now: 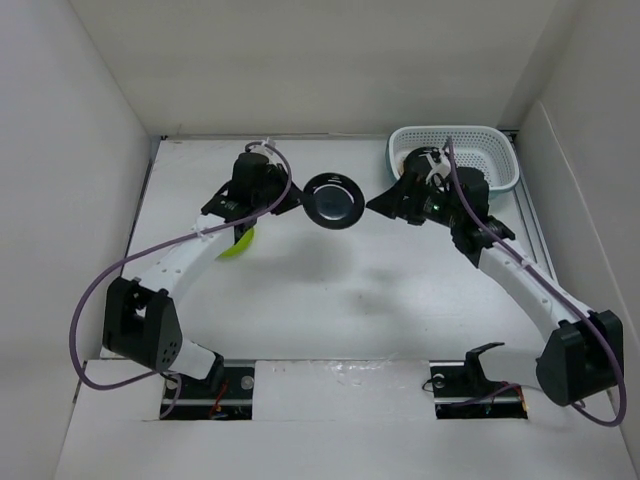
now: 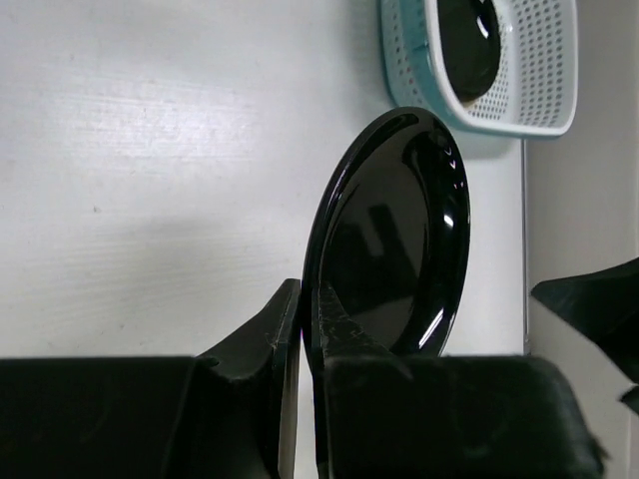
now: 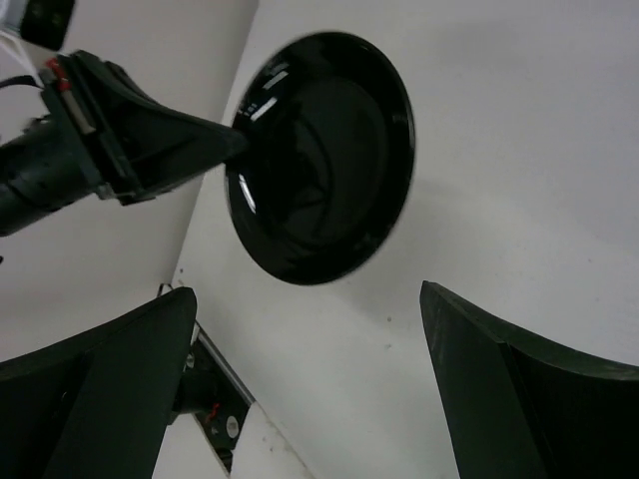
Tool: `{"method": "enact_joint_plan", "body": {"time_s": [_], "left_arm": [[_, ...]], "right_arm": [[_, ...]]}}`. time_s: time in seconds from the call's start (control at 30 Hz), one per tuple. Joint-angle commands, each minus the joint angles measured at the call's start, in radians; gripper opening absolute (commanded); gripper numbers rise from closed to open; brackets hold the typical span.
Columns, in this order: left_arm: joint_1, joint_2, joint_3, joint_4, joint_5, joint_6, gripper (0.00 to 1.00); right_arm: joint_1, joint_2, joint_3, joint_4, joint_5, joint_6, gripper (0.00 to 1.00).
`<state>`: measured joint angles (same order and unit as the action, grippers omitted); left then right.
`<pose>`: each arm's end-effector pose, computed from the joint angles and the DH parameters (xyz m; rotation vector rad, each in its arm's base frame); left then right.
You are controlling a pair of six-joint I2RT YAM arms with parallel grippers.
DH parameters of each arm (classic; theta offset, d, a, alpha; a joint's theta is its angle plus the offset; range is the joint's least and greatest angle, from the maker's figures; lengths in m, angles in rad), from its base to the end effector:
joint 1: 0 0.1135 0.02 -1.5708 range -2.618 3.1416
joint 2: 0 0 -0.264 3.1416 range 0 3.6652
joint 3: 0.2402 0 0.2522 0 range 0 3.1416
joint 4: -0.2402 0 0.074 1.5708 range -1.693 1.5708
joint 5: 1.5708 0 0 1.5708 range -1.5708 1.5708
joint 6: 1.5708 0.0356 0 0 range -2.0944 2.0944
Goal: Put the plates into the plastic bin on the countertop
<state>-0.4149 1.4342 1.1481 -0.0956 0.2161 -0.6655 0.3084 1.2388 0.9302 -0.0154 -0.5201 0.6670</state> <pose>0.3053 -0.1428 0.3230 -0.1072 2.0561 -0.9051 0.2662 0.1034 0.3125 -0.0197 2.0202 1.1350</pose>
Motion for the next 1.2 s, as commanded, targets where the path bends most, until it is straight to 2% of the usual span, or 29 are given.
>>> {"method": "enact_joint_plan", "body": {"time_s": [0.0, 0.37, 0.43, 0.47, 0.5, 0.53, 0.57, 0.63, 0.67, 0.77, 0.8, 0.9, 1.07, 1.17], "left_arm": [[0.002, -0.075, -0.001, 0.031, 0.068, 0.014, 0.00], [-0.009, -0.143, -0.010, 0.040, 0.174, 0.014, 0.00], [-0.018, -0.143, -0.019, 0.057, 0.219, 0.014, 0.00], [-0.018, -0.143, -0.028, 0.068, 0.220, 0.014, 0.00], [-0.018, -0.143, -0.028, 0.068, 0.229, 0.014, 0.00], [-0.018, -0.143, -0.037, 0.068, 0.229, 0.014, 0.04], [-0.018, -0.143, -0.037, 0.059, 0.211, 0.014, 0.14], [-0.018, -0.143, -0.037, 0.041, 0.172, 0.014, 0.76], [-0.018, -0.152, -0.027, 0.004, 0.116, 0.014, 0.99], [-0.018, -0.175, 0.019, -0.100, -0.012, 0.014, 1.00], [-0.018, -0.204, 0.019, -0.122, -0.100, 0.014, 1.00], [-0.018, -0.268, 0.030, -0.208, -0.252, 0.014, 1.00], [0.042, -0.334, 0.006, -0.268, -0.329, 0.049, 1.00], [0.066, -0.348, -0.024, -0.259, -0.331, 0.081, 1.00]], "right_arm": [[0.034, 0.022, 0.067, 0.094, -0.028, 0.002, 1.00], [0.086, 0.165, 0.142, 0.094, 0.019, -0.017, 0.96], [0.086, 0.189, 0.157, 0.112, -0.003, -0.017, 0.77], [0.086, 0.189, 0.166, 0.123, -0.035, -0.003, 0.58], [0.086, 0.200, 0.167, 0.165, -0.052, 0.009, 0.26], [0.086, 0.200, 0.167, 0.182, -0.063, 0.041, 0.00], [0.077, 0.200, 0.167, 0.196, -0.090, 0.054, 0.00], [0.057, 0.200, 0.167, 0.236, -0.103, 0.094, 0.00], [0.057, 0.200, 0.167, 0.236, -0.103, 0.106, 0.00], [-0.009, 0.209, 0.190, 0.236, -0.006, 0.144, 0.00], [-0.031, 0.221, 0.209, 0.236, 0.041, 0.144, 0.00], [-0.132, 0.290, 0.295, 0.186, 0.110, 0.167, 0.00], [-0.306, 0.473, 0.491, 0.129, 0.186, 0.180, 0.00], [-0.363, 0.612, 0.591, 0.062, 0.195, 0.180, 0.00]]}}
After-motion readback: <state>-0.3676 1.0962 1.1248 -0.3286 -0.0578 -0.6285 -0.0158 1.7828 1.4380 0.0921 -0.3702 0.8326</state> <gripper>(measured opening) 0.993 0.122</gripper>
